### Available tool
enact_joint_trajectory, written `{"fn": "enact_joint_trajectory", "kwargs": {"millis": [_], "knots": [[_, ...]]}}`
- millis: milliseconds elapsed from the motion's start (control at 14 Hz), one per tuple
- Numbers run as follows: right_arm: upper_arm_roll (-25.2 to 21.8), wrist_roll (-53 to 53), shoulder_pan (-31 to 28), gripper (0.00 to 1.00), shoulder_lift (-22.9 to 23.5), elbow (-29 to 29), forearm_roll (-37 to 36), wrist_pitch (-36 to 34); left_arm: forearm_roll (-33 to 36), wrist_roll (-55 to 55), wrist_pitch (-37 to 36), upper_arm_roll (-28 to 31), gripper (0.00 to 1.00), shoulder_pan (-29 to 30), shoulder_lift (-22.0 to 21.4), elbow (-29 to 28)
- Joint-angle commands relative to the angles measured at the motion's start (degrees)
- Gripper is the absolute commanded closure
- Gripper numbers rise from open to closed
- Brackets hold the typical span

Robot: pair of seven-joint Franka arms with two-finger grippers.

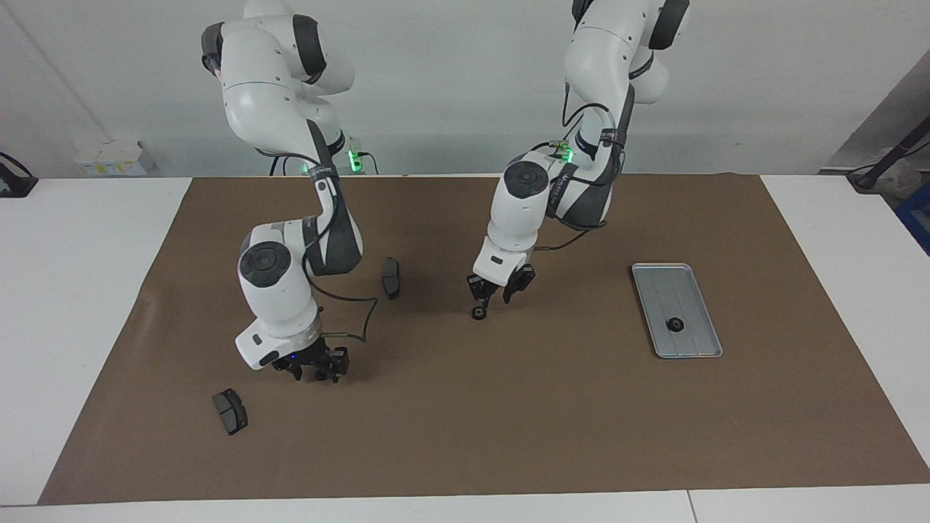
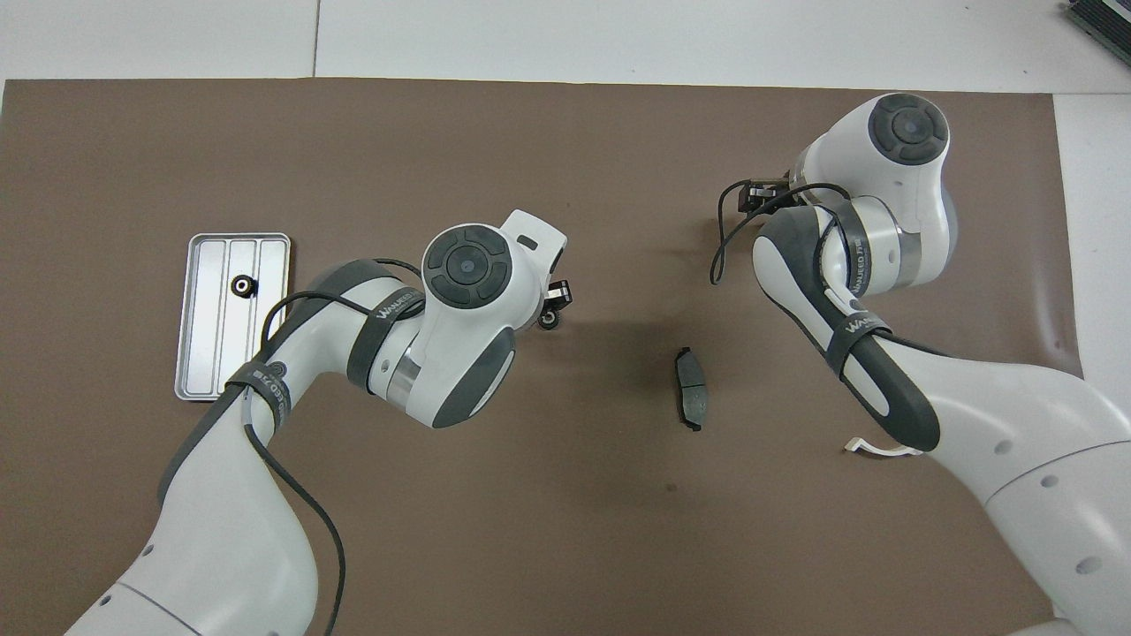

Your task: Pick bearing gear from pile to tray

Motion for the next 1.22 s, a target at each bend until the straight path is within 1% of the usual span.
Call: {"fn": "enact_joint_trajectory", "kwargs": {"millis": [0, 143, 358, 573, 716, 859, 931, 1003, 1074, 1146], "knots": [[1.09, -1.40, -0.61, 0.34, 0.53, -0.85, 2.32, 2.02, -0.49, -0.81, 3.14, 1.00, 0.50, -1.90, 2.15, -0.53], [1.09, -1.32, -0.09, 0.34, 0.53, -1.30, 4.17, 2.56, -0.49, -0.90, 3.50, 1.00, 0.51, -2.25, 2.69, -0.10], [1.09, -1.58, 0.00, 0.36, 0.35, -2.35, 4.18, 2.12, -0.49, -3.61, 3.59, 1.00, 0.52, -2.96, 4.00, 1.22], [1.09, -2.46, 0.00, 0.38, 0.27, -2.35, 4.18, 1.33, -0.49, -3.80, 3.32, 1.00, 0.52, -2.96, 5.41, 3.24], [1.09, -2.46, 0.09, 0.50, 0.00, -2.27, 4.18, -0.25, -0.57, -4.15, 3.50, 1.09, 0.52, -2.96, 6.37, 3.42], [1.00, -2.46, 0.18, 0.68, -0.35, -2.27, 4.18, -0.52, -0.49, -4.50, 3.59, 1.09, 0.52, -3.05, 6.73, 3.69], [1.00, -2.46, 0.18, 0.80, -0.35, -2.18, 4.18, -0.35, -0.49, -4.50, 3.41, 1.18, 0.52, -3.05, 6.65, 3.69], [1.00, -2.29, 0.09, 0.97, -0.35, -1.83, 4.18, -0.17, -0.49, -4.50, 3.41, 1.18, 0.53, -3.13, 6.64, 3.69], [1.00, -2.20, 0.09, 1.00, -0.52, -1.57, 4.18, -0.08, -0.49, -4.50, 3.41, 1.18, 0.56, -3.13, 6.73, 3.69], [1.00, -2.20, 0.09, 1.00, -0.79, -1.39, 4.18, -0.17, -0.49, -4.50, 3.32, 1.18, 0.58, -3.13, 6.65, 3.69]]}}
